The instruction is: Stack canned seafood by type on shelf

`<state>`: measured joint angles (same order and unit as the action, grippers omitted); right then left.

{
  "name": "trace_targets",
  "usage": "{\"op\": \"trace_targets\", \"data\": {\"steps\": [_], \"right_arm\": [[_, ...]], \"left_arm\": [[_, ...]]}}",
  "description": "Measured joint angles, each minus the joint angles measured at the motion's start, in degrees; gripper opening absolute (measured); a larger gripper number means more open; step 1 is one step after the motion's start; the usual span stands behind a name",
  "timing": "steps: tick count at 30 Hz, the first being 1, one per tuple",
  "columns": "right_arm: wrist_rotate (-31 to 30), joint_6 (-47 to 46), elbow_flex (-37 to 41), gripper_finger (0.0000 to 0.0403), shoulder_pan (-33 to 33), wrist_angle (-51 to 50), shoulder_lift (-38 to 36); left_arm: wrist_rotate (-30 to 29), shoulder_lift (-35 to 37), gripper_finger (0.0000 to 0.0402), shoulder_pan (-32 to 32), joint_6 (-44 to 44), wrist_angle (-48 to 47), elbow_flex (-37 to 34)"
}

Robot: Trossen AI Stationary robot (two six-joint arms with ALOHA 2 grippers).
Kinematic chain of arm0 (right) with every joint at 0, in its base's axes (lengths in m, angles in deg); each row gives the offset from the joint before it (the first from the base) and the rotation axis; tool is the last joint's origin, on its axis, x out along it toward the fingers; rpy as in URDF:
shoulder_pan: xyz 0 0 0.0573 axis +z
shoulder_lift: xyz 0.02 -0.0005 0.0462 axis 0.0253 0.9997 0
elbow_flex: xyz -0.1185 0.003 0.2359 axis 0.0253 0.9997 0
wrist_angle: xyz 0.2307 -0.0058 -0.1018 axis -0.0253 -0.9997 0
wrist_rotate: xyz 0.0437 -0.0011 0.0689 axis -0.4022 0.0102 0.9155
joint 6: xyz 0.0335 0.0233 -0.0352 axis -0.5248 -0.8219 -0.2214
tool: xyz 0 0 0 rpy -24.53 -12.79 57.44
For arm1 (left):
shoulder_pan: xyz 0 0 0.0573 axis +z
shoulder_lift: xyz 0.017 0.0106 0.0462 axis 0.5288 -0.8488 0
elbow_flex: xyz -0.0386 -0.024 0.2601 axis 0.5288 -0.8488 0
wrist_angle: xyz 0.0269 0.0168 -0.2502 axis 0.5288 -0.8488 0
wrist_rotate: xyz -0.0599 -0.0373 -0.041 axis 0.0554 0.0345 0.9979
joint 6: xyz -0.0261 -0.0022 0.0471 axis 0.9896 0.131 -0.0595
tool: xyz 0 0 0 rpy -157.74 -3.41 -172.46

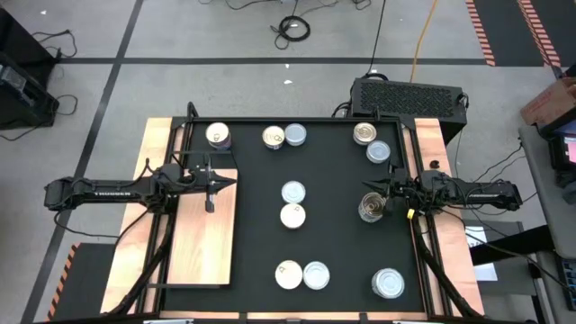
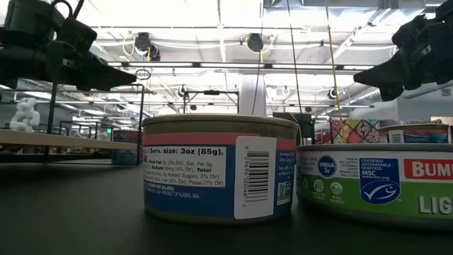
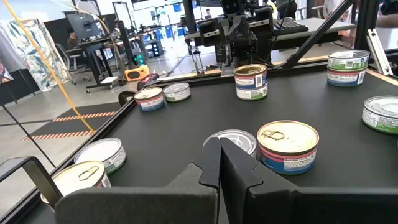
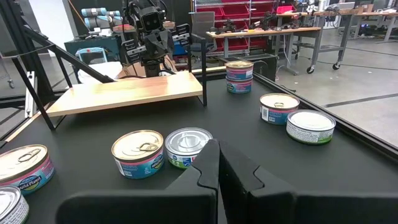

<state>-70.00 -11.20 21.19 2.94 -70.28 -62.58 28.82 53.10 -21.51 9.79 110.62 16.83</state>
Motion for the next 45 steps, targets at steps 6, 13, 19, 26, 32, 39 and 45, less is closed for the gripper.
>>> {"op": "trace_targets", "data": {"steps": [6, 13, 19, 26, 32, 39, 45], "right_arm": [[0.0, 0.0, 0.0, 0.0, 0.0, 0.0, 0.0], [0.0, 0.0, 0.0, 0.0, 0.0, 0.0, 0.0], [0.0, 0.0, 0.0, 0.0, 0.0, 0.0, 0.0], [0.0, 0.0, 0.0, 0.0, 0.0, 0.0, 0.0], [0.0, 0.0, 0.0, 0.0, 0.0, 0.0, 0.0], [0.0, 0.0, 0.0, 0.0, 0.0, 0.0, 0.0], [0.0, 0.0, 0.0, 0.0, 0.0, 1.5, 0.0]], "left_arm": [[0.0, 0.0, 0.0004, 0.0, 0.0, 0.0, 0.0], [0.0, 0.0, 0.0004, 0.0, 0.0, 0.0, 0.0], [0.0, 0.0, 0.0004, 0.0, 0.0, 0.0, 0.0], [0.0, 0.0, 0.0004, 0.0, 0.0, 0.0, 0.0], [0.0, 0.0, 0.0004, 0.0, 0.0, 0.0, 0.0], [0.0, 0.0, 0.0004, 0.0, 0.0, 0.0, 0.0], [0.0, 0.0, 0.0004, 0.0, 0.6, 0.1, 0.0]]}}
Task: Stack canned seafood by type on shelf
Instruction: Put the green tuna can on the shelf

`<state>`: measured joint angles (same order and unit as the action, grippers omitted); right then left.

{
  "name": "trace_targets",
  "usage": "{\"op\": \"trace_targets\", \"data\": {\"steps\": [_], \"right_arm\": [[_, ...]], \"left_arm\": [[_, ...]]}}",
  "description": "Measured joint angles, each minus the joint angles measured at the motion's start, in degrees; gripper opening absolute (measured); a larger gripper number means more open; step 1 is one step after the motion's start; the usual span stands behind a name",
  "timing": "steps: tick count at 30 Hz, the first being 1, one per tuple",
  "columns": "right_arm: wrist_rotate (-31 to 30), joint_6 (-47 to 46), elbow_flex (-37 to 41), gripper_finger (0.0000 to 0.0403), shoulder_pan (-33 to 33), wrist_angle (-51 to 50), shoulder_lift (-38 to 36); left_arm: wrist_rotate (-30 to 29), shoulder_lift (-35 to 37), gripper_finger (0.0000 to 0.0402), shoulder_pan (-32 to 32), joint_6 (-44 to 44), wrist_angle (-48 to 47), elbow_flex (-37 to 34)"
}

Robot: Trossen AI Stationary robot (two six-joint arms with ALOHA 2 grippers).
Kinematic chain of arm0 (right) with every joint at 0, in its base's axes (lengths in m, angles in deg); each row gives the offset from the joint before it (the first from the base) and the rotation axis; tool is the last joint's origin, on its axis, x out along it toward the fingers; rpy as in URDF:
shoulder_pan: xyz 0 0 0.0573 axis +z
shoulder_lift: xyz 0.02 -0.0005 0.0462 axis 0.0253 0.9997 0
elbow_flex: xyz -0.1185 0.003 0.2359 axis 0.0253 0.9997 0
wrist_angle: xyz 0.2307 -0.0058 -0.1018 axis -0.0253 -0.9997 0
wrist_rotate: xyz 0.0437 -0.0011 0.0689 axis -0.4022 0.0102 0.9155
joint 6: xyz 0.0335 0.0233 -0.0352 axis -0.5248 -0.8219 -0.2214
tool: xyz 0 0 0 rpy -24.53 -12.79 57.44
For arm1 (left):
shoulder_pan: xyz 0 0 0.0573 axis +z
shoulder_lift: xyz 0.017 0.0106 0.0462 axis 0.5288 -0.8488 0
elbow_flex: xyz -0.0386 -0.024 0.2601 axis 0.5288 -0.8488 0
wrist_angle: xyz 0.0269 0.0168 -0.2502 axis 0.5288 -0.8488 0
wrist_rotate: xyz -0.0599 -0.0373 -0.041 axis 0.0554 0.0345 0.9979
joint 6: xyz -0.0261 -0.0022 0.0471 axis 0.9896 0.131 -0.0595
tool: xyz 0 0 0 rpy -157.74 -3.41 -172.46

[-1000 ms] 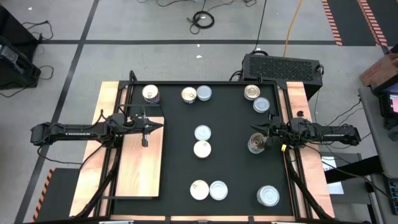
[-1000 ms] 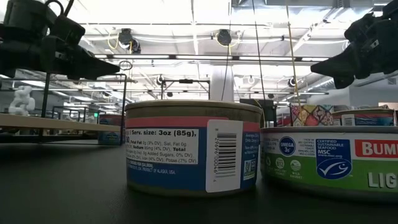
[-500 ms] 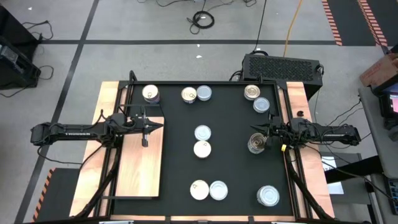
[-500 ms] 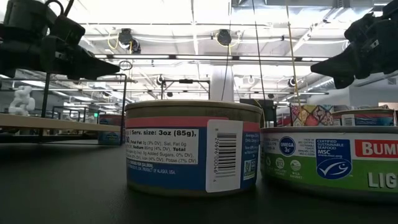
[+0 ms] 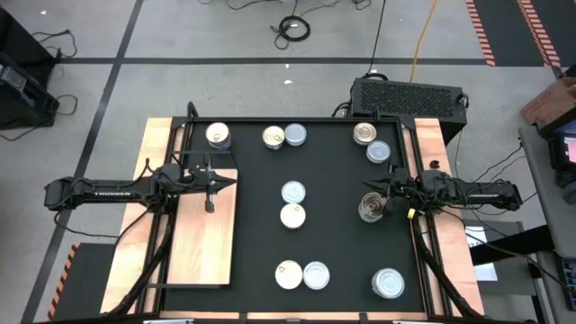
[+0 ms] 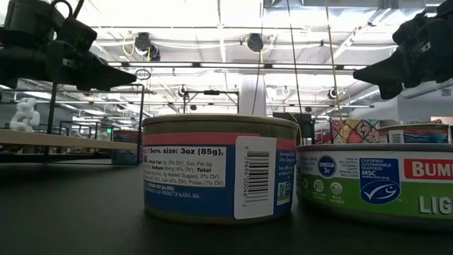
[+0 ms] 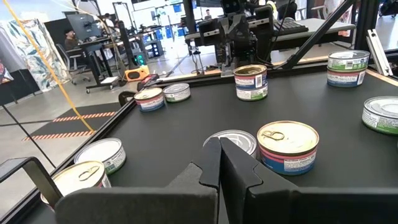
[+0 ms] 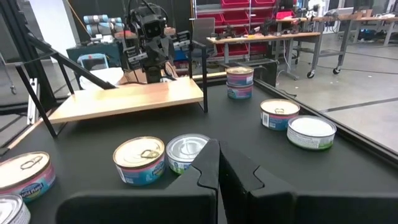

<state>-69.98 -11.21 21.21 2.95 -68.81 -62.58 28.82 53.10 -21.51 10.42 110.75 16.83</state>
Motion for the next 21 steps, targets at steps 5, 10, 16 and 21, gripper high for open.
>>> {"op": "trace_targets", "data": {"steps": [5, 10, 16, 21], "right_arm": [[0.0, 0.0, 0.0, 0.0, 0.0, 0.1, 0.0], [0.0, 0.4, 0.0, 0.0, 0.0, 1.5, 0.0], [0.0, -1.8, 0.0, 0.0, 0.0, 5.3, 0.0], [0.0, -2.8, 0.0, 0.0, 0.0, 6.1, 0.0]], "left_arm": [[0.0, 0.0, 0.0004, 0.0, 16.3, 0.1, 0.0], [0.0, 0.0, 0.0004, 0.0, 38.1, 2.2, 0.0], [-0.5, 0.0, 0.0004, 0.0, 42.6, 1.0, 0.0], [-0.5, 0.0, 0.0004, 0.0, 45.6, -3.9, 0.0]]}}
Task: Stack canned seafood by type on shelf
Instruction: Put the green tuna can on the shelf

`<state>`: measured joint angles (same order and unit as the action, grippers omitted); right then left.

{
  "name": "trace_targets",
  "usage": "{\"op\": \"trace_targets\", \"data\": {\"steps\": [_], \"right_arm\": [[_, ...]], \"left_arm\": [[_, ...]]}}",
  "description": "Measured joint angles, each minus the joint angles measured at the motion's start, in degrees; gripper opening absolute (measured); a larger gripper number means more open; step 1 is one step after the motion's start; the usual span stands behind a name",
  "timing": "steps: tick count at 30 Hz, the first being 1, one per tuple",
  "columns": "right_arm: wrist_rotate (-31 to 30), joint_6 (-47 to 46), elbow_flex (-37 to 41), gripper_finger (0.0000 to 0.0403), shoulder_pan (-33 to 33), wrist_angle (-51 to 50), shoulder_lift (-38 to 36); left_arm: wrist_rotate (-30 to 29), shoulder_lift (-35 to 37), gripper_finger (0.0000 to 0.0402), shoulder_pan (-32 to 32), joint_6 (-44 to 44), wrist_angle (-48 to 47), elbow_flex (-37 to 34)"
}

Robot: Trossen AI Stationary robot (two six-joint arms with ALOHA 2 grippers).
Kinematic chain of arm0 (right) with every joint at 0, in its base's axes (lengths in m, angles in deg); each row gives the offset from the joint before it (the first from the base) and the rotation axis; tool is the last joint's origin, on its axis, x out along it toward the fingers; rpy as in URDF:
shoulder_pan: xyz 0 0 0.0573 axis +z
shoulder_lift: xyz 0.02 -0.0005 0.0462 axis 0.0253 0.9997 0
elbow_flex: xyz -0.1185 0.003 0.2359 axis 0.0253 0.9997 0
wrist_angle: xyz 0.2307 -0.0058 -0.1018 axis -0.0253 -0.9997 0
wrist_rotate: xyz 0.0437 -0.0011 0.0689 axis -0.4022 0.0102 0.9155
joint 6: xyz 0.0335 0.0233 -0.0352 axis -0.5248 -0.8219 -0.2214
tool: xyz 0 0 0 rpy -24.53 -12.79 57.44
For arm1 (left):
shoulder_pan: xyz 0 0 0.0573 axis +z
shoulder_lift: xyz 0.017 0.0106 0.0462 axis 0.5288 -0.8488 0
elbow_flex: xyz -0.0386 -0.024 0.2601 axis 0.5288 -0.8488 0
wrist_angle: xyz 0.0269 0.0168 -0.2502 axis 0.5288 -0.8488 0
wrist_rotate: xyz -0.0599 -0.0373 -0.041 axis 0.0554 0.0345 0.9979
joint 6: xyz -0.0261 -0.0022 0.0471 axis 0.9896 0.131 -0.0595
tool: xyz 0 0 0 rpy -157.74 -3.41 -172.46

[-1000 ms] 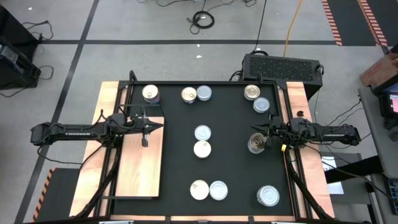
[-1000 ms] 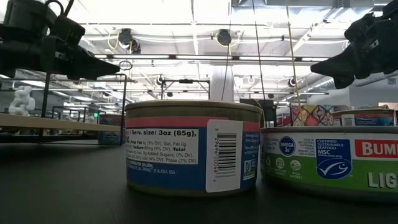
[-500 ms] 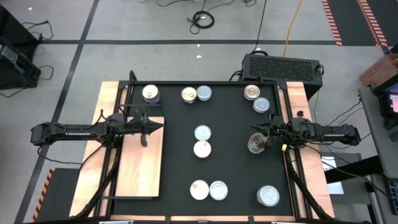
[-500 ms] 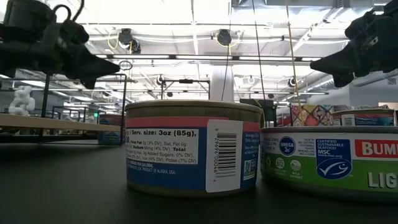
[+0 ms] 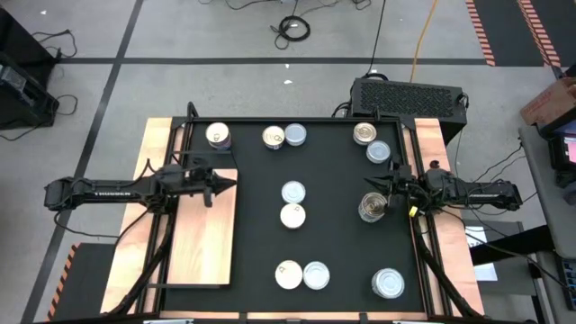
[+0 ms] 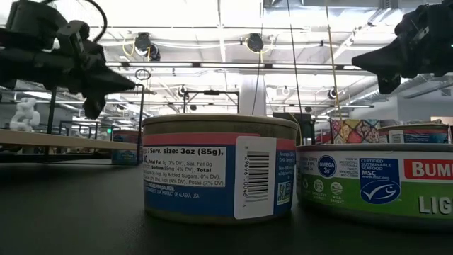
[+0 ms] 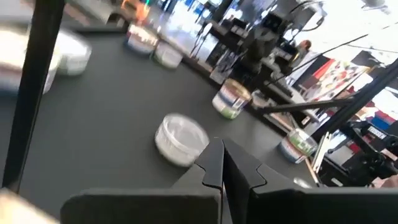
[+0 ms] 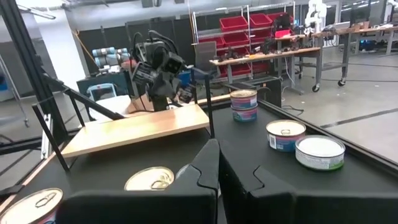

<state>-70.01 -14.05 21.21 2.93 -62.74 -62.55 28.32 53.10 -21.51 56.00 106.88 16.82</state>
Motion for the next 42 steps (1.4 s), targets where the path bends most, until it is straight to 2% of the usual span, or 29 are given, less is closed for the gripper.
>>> {"op": "trace_targets", "data": {"steps": [2, 10, 14, 17, 21, 28, 35, 42], "right_arm": [[0.0, 0.2, 0.0, 0.0, 0.0, 0.3, 0.0], [0.0, 0.2, 0.0, 0.0028, 0.0, 6.1, 0.0], [0.0, -0.3, 0.0, 0.0053, 0.0, 7.4, 0.5], [-0.1, -1.4, 0.0, 0.0073, 0.0, 7.4, 1.9], [-0.2, -1.7, 0.0, 0.0099, 0.0, 9.3, 4.9], [-0.1, -1.7, -2.2, 0.0141, 0.1, 12.0, 12.4], [0.2, -1.5, -6.5, 0.0178, 2.8, 12.0, 22.0], [0.2, 3.4, -14.9, 0.0213, 6.3, 11.7, 33.2]], "left_arm": [[0.0, 0.0, 0.0004, 0.0, 3.0, -1.1, 0.0], [2.0, 0.0, 0.0004, 0.0, 1.4, -0.8, 0.1], [6.3, 0.0, 0.0004, 0.0, 0.7, -1.6, 1.6], [7.6, 0.0, 0.0004, -0.2, -1.4, -3.3, 4.8], [7.1, -0.9, 0.0004, -1.0, -5.8, -11.3, 11.1], [4.9, -6.3, 0.0007, -4.1, -14.4, -19.3, 24.4], [2.8, -12.1, 0.0058, -9.0, -25.8, -28.8, 37.7], [-2.7, -16.5, 0.0149, -12.6, -31.7, -30.6, 39.6]]}}
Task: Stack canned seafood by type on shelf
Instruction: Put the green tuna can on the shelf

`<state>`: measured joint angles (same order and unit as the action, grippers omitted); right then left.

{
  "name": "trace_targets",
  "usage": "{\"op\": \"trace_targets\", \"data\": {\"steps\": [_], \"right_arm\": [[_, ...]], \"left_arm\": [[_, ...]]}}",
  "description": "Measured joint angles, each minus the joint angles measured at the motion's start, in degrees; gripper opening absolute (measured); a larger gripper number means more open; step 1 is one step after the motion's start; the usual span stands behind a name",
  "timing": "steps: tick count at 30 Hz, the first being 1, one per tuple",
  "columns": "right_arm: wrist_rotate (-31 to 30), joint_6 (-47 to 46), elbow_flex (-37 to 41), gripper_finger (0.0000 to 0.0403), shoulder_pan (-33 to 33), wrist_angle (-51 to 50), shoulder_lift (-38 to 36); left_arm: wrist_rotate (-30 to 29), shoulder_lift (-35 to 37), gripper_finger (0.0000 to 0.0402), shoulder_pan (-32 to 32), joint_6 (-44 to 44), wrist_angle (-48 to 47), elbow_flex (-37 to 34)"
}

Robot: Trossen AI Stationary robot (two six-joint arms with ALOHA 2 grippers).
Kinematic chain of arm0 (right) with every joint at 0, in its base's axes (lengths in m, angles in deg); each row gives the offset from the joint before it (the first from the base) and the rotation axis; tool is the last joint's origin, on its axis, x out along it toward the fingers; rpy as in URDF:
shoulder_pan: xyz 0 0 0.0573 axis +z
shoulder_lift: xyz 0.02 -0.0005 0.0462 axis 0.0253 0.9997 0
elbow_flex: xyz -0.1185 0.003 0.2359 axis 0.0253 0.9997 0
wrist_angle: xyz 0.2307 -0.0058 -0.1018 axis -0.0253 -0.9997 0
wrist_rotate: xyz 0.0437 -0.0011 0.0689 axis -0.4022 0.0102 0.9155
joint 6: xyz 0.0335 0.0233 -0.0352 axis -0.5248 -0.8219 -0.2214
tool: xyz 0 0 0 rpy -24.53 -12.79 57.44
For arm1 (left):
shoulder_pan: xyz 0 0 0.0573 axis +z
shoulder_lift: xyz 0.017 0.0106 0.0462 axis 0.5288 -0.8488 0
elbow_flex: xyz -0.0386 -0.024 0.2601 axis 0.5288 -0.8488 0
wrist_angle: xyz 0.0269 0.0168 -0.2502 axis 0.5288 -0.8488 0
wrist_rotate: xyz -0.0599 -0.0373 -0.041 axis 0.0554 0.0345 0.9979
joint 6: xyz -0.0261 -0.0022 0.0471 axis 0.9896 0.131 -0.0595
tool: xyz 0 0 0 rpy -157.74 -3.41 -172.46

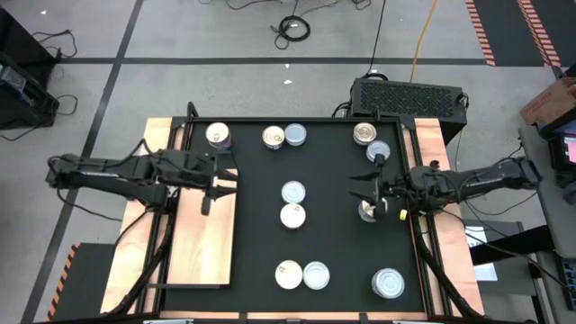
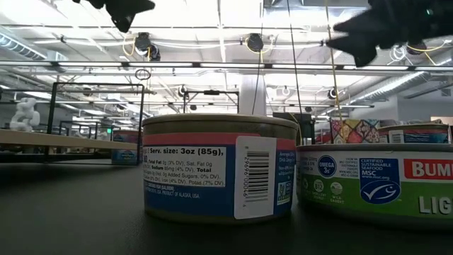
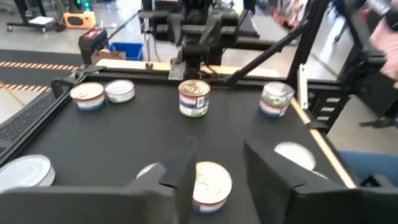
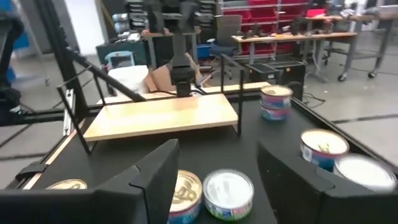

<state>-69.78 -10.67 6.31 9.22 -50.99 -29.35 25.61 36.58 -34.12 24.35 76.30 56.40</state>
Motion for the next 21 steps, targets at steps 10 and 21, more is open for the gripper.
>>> {"op": "trace_targets", "data": {"steps": [10, 21], "right_arm": [[-0.2, 9.2, -17.6, 0.0267, 3.4, -5.8, 22.0], [-0.2, 17.3, -32.5, 0.0316, 1.6, -8.3, 44.9]], "left_arm": [[-0.7, -3.9, 0.0232, -3.6, -0.1, 0.8, 0.0], [-14.9, -9.8, 0.0233, -7.9, -1.1, 3.4, 0.0]]}}
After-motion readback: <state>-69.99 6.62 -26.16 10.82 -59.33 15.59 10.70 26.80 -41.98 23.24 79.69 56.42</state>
